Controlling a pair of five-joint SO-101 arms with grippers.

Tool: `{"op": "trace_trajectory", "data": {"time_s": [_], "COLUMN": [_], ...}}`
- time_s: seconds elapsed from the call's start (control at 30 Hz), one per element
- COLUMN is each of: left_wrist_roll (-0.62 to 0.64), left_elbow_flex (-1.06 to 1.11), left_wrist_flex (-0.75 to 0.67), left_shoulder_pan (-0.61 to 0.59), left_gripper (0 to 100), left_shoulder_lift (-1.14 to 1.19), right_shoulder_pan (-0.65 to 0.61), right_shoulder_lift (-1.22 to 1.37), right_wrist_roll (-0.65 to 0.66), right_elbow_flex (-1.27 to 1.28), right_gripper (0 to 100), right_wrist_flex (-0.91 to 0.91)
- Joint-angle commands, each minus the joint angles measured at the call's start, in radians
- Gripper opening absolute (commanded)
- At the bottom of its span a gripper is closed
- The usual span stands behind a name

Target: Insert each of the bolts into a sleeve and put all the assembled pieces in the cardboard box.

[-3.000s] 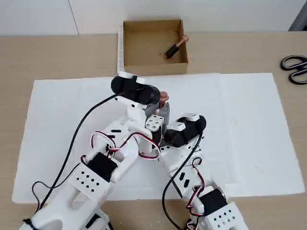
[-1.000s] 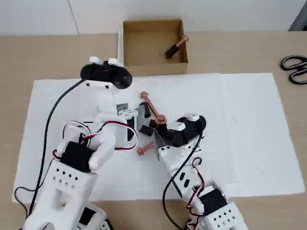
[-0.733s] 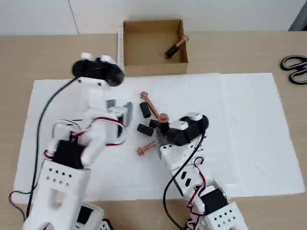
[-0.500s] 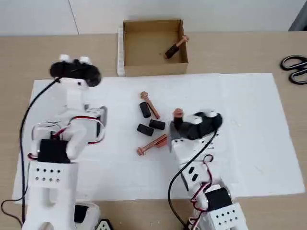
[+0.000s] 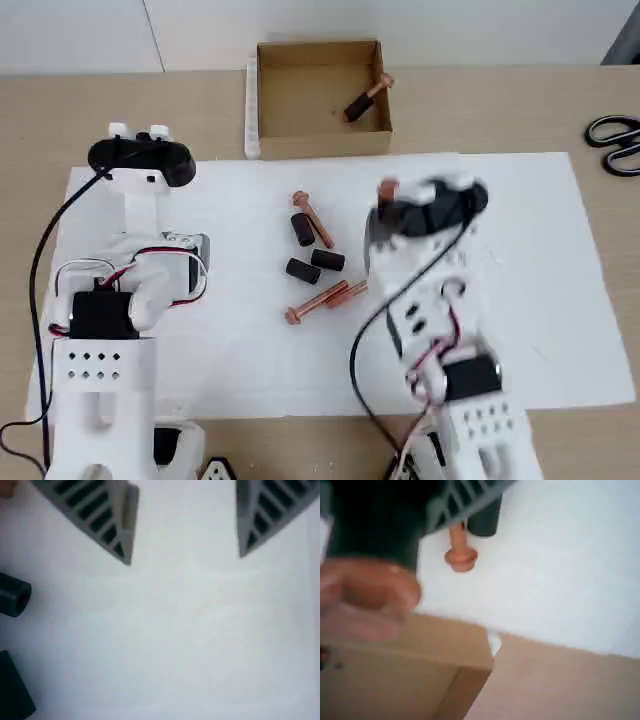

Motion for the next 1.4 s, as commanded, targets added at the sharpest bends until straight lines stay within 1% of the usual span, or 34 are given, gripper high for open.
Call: {"op": "trace_trajectory", "data": {"time_s": [0.0, 0.1, 0.27, 0.37, 0.5, 0.67, 1.23, 1.3, 1.37], "left_wrist_roll": [-0.002, -0.003, -0.003, -0.003, -0.003, -0.006, -0.006, -0.008, -0.008], "left_elbow_flex": [-0.008, 0.012, 0.054, 0.062, 0.062, 0.062, 0.071, 0.085, 0.096], "left_wrist_flex": [0.009, 0.008, 0.005, 0.005, 0.008, 0.009, 0.009, 0.008, 0.005], "left_shoulder_pan": [-0.011, -0.011, -0.011, -0.011, -0.011, -0.011, -0.011, -0.006, -0.005], "left_gripper": [13, 13, 13, 13, 13, 13, 13, 13, 13], "left_shoulder_lift": [-0.015, -0.017, -0.017, -0.017, -0.017, -0.017, -0.017, -0.017, -0.017], "right_shoulder_pan": [0.036, 0.064, 0.091, 0.088, 0.074, 0.058, 0.019, 0.018, 0.019], "right_shoulder_lift": [0.321, 0.591, 1.013, 1.225, 1.440, 1.581, 1.899, 1.920, 1.942], "right_wrist_roll": [0.012, 0.012, 0.008, 0.008, 0.009, 0.009, 0.008, 0.008, 0.008], "right_elbow_flex": [-0.269, -0.474, -0.850, -1.068, -1.306, -1.479, -1.783, -1.804, -1.817], "right_gripper": [0.4, 0.4, 0.4, 0.4, 0.4, 0.4, 0.9, 2.8, 7.9], "right_wrist_flex": [-0.153, -0.197, -0.194, -0.194, -0.194, -0.194, -0.202, -0.196, -0.194]}}
